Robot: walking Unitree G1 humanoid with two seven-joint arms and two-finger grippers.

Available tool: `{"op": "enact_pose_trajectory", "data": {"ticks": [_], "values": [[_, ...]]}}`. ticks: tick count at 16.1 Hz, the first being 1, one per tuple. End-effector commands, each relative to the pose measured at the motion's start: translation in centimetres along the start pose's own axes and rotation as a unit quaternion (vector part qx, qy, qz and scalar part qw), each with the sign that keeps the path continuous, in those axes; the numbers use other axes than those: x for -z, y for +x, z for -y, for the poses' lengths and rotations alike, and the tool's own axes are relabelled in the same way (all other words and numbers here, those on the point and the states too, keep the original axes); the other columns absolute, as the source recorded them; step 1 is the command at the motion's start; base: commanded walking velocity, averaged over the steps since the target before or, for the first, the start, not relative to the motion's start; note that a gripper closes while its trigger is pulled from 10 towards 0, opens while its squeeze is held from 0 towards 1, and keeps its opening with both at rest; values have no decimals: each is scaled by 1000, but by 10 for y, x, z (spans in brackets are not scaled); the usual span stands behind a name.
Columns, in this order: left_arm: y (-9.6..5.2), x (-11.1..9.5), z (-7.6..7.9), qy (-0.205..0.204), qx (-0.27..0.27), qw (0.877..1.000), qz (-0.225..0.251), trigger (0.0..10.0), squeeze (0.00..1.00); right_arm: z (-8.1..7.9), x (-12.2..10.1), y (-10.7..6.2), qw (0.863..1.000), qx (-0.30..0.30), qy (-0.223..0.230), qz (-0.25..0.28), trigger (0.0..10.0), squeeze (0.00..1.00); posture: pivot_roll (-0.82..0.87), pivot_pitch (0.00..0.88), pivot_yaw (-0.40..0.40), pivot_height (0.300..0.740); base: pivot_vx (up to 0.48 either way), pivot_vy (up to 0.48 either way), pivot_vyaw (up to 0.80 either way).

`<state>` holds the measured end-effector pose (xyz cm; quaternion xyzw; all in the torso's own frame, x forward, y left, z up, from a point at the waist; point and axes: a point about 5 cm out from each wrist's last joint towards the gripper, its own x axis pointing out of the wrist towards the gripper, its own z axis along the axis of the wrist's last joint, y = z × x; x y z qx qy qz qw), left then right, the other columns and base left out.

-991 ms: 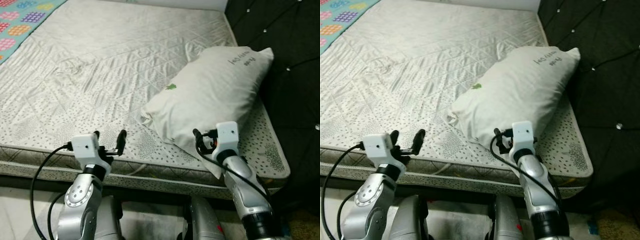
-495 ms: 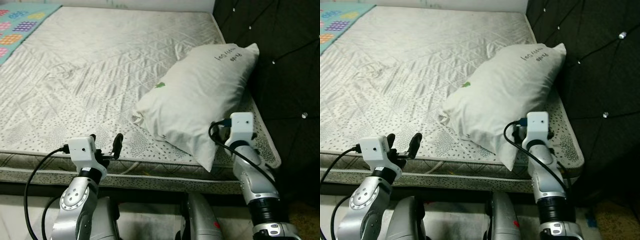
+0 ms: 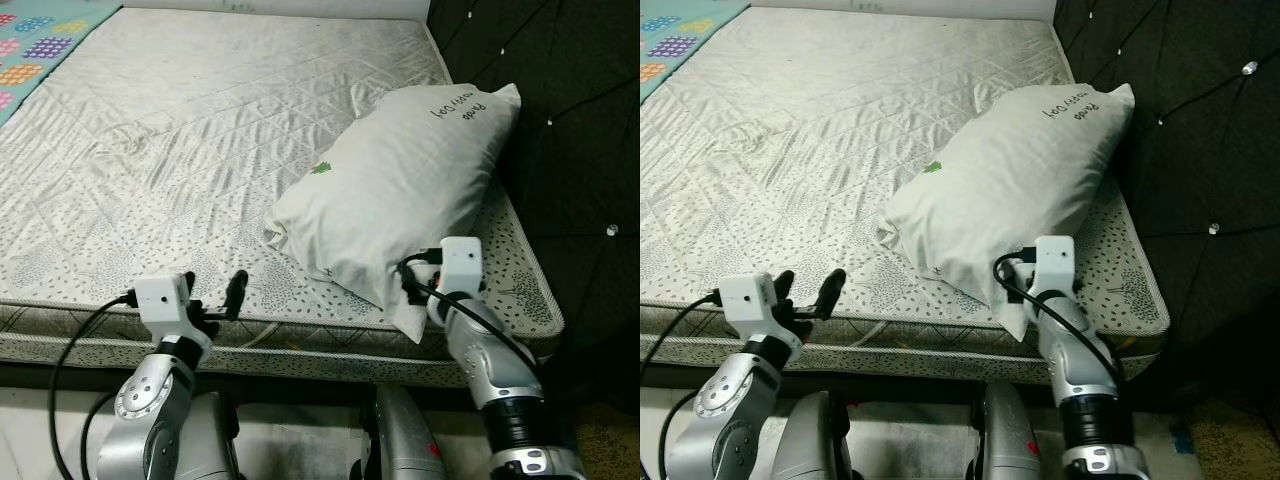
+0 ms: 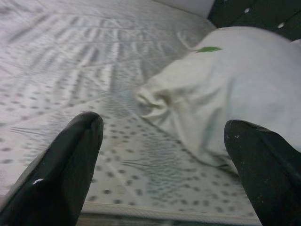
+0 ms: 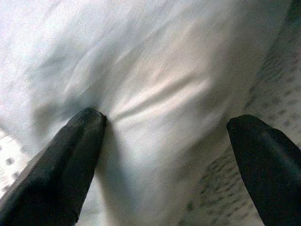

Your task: Clean up the room

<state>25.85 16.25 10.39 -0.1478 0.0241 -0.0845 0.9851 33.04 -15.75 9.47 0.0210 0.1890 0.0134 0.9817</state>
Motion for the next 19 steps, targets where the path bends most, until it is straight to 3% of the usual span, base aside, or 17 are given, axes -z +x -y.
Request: {"op": "enact_pose_trajectory", "data": {"ticks": [1, 4, 6, 7, 8, 9, 13, 19], "values": [[-3, 1, 3, -11, 17, 1000, -9, 10000, 0, -4, 0, 2, 1000, -9, 15, -11, 10000, 0, 1, 116, -32, 566, 0, 0, 0], [-9, 1, 8, -13, 64, 998, -12, 10000, 0, -22, 4, 12, 999, -19, 23, -26, 10000, 0, 16, 107, -31, 566, 0, 0, 0], [-8, -3, 7, -15, 70, 997, -7, 10000, 0, -39, 7, 19, 997, -24, 59, -48, 10000, 0, 27, 102, -31, 566, 0, 0, 0], [-8, -2, 7, -13, 72, 997, -10, 10000, 0, -45, 14, 21, 992, -22, 98, -75, 10000, 0, 27, 102, -31, 566, 0, 0, 0], [-9, -2, 6, -12, 73, 997, -13, 10000, 0, -53, 16, 23, 988, -20, 123, -90, 7490, 0, 35, 100, -29, 566, 0, 0, 0], [-11, -1, 7, -10, 81, 996, -19, 10000, 0, -65, 10, 27, 988, -27, 125, -82, 0, 0, 45, 98, -28, 566, 0, 0, 0], [-15, -10, 9, -18, 109, 994, -11, 10000, 0, -85, -11, 33, 989, -35, 137, -39, 0, 0, 73, 93, -33, 566, 0, 0, 0], [-14, -12, 16, -29, 126, 992, -4, 10000, 0, -72, -12, 37, 989, -9, 148, -13, 0, 0, 66, 94, -29, 566, 0, 0, 0]]}}
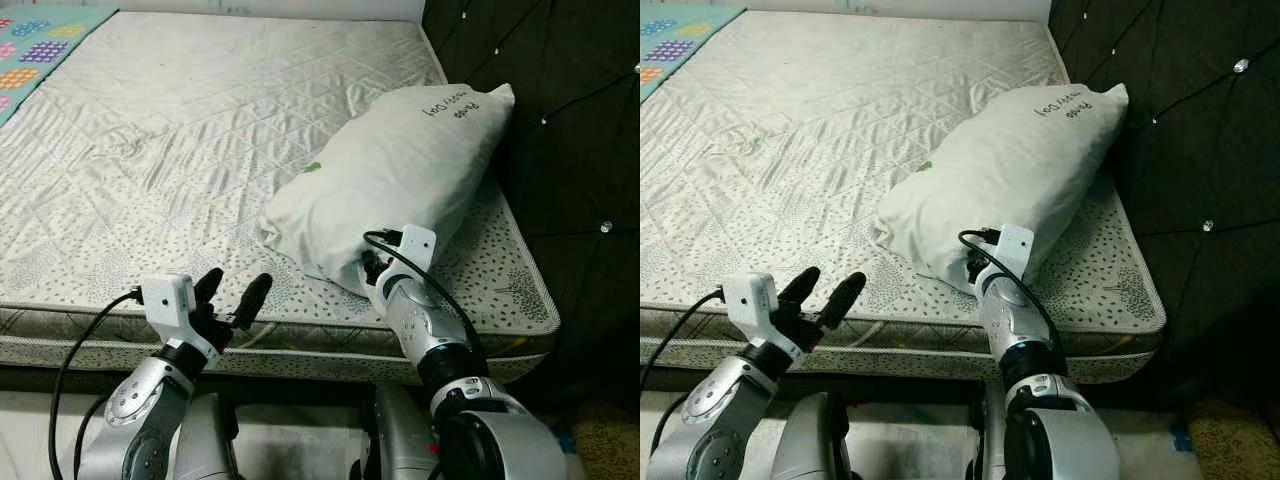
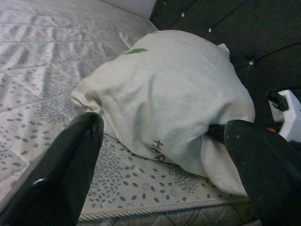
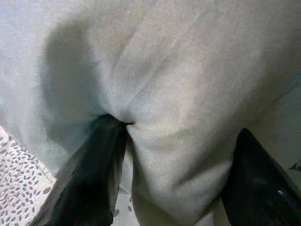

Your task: Clean up the room

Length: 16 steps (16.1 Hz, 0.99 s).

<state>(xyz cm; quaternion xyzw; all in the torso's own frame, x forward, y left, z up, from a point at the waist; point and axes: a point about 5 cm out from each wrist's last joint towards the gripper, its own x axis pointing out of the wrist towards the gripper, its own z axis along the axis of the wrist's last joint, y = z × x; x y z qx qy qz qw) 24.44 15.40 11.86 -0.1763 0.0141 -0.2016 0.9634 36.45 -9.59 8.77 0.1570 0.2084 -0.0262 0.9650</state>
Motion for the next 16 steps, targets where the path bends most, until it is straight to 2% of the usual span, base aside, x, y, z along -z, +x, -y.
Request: {"op": "enact_pose_trajectory", "data": {"ticks": [1, 4, 6, 8, 11, 14, 16], "values": [[-1, -1, 6, -5, 23, 1000, -4, 10000, 0, -10, -9, 1, 1000, -16, 9, 13, 0, 0, 63, 93, -26, 566, 0, 0, 0], [1, 1, 6, -8, 24, 1000, -16, 10000, 0, -5, -12, 2, 1000, -5, 12, 21, 0, 0, 63, 96, -21, 566, 0, 0, 0], [-2, 9, -10, 22, -50, 998, -43, 10000, 0, -1, -12, 3, 1000, 10, 10, 26, 0, 0, 66, 92, -24, 566, 0, 0, 0], [-10, 14, -23, 5, -110, 992, -55, 10000, 0, 1, -14, 3, 999, 18, 10, 36, 0, 0, 67, 92, -24, 566, 0, 0, 0], [-20, 16, -26, 15, -119, 991, -61, 10000, 0, 3, -19, 4, 999, 20, 12, 47, 0, 0, 67, 92, -24, 566, 0, 0, 0], [-18, 16, -26, 22, -115, 991, -64, 10000, 0, 7, -27, 5, 998, 23, 11, 59, 0, 0, 67, 85, -25, 566, 0, 0, 0], [-16, 14, -26, 33, -105, 992, -63, 10000, 0, 12, -40, 6, 997, 12, -16, 76, 0, 0, 60, 80, -22, 566, 0, 0, 0]]}}
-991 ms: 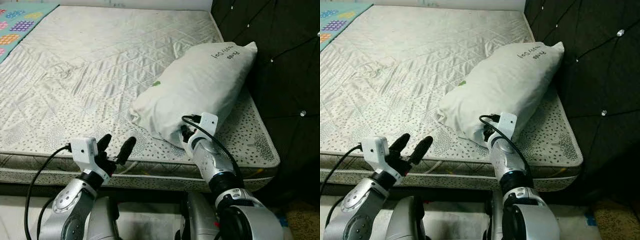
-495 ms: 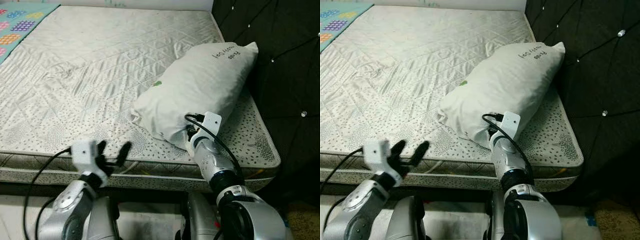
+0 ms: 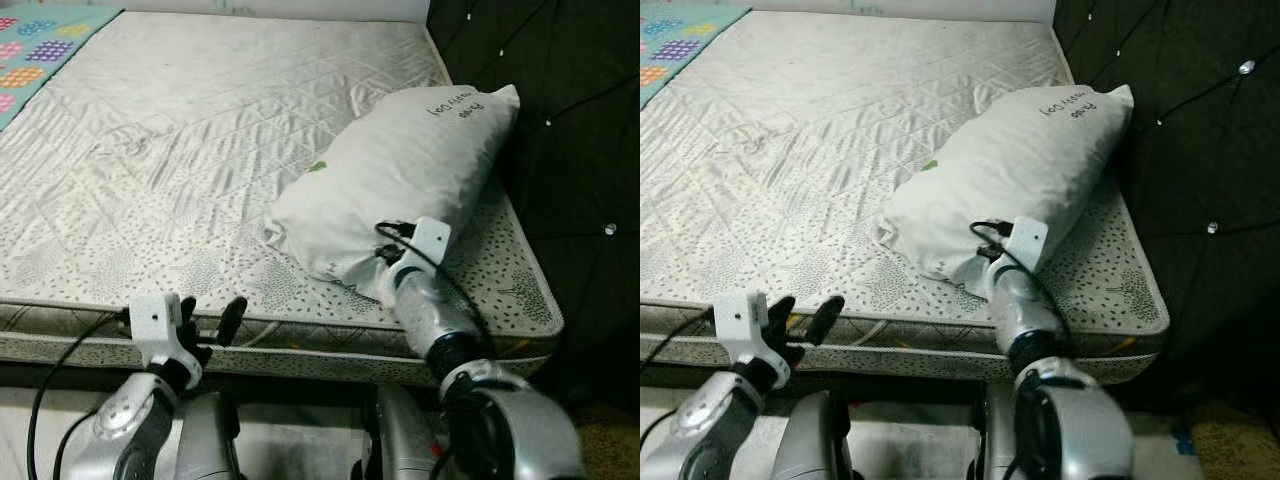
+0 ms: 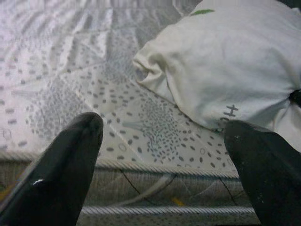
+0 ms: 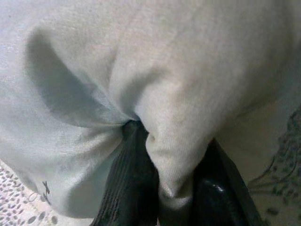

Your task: Clean up the room

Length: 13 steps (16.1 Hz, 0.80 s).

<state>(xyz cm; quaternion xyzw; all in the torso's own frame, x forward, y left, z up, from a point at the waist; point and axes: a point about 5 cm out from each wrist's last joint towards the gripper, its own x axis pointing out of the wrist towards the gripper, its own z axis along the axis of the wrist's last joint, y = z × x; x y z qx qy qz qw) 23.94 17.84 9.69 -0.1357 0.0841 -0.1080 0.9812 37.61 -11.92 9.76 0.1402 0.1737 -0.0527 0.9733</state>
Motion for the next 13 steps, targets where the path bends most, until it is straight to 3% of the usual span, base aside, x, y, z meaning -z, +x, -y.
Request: {"op": "enact_pose_trajectory", "data": {"ticks": [1, 6, 8, 13], "values": [[0, 1, -1, 8, 1, 1000, -3, 10000, 0, -2, -26, 3, 999, -12, -16, 45, 0, 0, 57, 77, -24, 566, 0, 0, 0], [10, -21, -7, -1, -24, 999, 43, 10000, 0, 57, -99, 5, 990, 38, -59, 121, 0, 0, 54, 71, -34, 566, 0, 0, 0], [11, -24, -11, 6, -37, 998, 60, 10000, 0, 93, -139, -4, 982, 79, -71, 156, 0, 0, 46, 65, -24, 566, 0, 0, 0], [15, -31, -17, 6, -52, 996, 69, 10000, 0, 142, -188, -27, 966, 133, -91, 200, 0, 0, 55, 61, -4, 566, 0, 0, 0]]}}
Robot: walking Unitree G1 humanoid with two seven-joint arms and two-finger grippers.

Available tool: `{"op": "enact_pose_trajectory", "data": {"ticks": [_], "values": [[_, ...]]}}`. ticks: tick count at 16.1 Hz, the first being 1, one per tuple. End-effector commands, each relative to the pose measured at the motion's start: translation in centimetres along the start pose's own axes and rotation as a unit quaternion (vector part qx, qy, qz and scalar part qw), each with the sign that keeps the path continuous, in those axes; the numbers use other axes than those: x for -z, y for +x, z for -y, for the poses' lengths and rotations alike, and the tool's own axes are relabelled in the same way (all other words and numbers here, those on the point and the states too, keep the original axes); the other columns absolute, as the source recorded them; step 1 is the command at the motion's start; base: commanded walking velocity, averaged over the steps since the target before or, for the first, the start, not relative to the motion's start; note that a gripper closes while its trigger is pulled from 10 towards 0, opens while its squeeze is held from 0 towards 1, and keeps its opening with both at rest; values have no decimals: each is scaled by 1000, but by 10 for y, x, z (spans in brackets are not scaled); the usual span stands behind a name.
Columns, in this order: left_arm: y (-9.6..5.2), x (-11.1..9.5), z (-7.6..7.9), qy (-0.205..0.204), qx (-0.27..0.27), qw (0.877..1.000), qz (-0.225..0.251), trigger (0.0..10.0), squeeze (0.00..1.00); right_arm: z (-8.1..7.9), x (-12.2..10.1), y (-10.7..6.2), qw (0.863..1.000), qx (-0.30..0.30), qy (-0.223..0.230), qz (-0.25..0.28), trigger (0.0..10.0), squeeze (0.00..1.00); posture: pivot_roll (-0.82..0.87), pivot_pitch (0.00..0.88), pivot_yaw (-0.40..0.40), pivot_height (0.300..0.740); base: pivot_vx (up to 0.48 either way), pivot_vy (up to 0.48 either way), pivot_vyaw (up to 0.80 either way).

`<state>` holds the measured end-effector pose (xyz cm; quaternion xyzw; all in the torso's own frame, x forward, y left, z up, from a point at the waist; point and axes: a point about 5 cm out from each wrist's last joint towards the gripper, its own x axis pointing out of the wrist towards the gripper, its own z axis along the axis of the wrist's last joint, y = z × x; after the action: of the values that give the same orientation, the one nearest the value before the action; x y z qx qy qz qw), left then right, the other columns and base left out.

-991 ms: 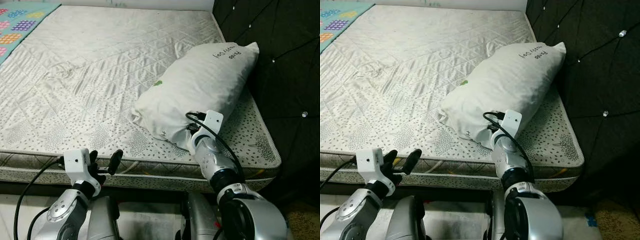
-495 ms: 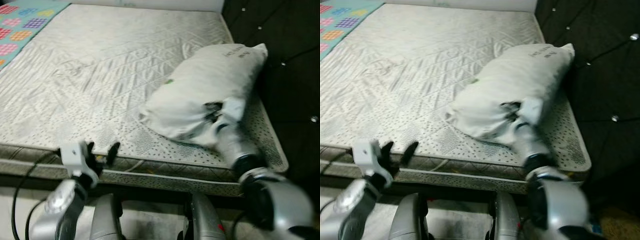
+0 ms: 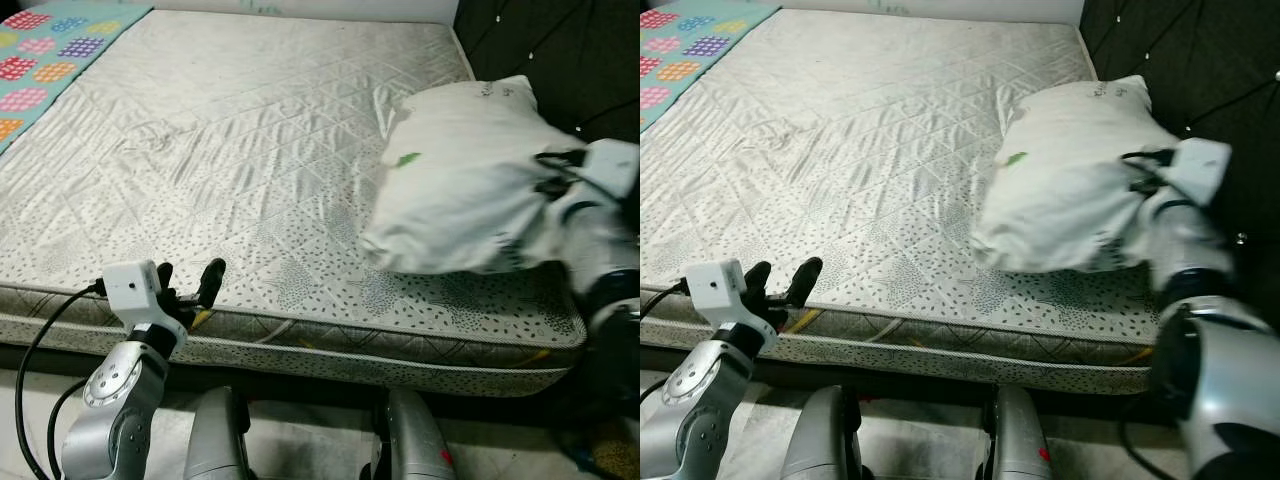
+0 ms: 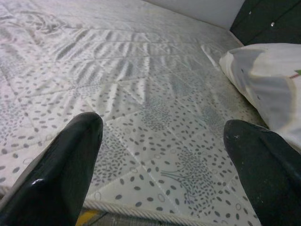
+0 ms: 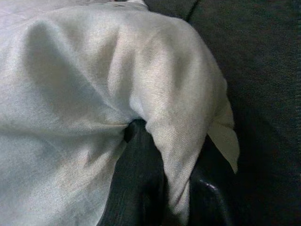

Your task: Clean up the room

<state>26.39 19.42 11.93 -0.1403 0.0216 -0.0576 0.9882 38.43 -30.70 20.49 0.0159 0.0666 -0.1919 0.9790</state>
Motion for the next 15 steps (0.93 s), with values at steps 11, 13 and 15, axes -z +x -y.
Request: {"op": "enact_pose_trajectory", "data": {"ticks": [11, 13, 15], "values": [[1, 0, -4, 16, -3, 1000, -4, 10000, 0, 78, 34, -19, 994, 82, 55, 54, 0, 0, 30, 73, 37, 566, 0, 0, 0], [6, -2, -3, 17, 2, 1000, -3, 10000, 0, 79, 58, -28, 991, 96, 75, 56, 0, 0, 15, 72, 47, 566, 0, 0, 0], [6, -1, -3, 17, 3, 1000, -4, 10000, 0, 82, 65, -35, 990, 100, 75, 69, 0, 0, 7, 71, 50, 566, 0, 0, 0]]}}
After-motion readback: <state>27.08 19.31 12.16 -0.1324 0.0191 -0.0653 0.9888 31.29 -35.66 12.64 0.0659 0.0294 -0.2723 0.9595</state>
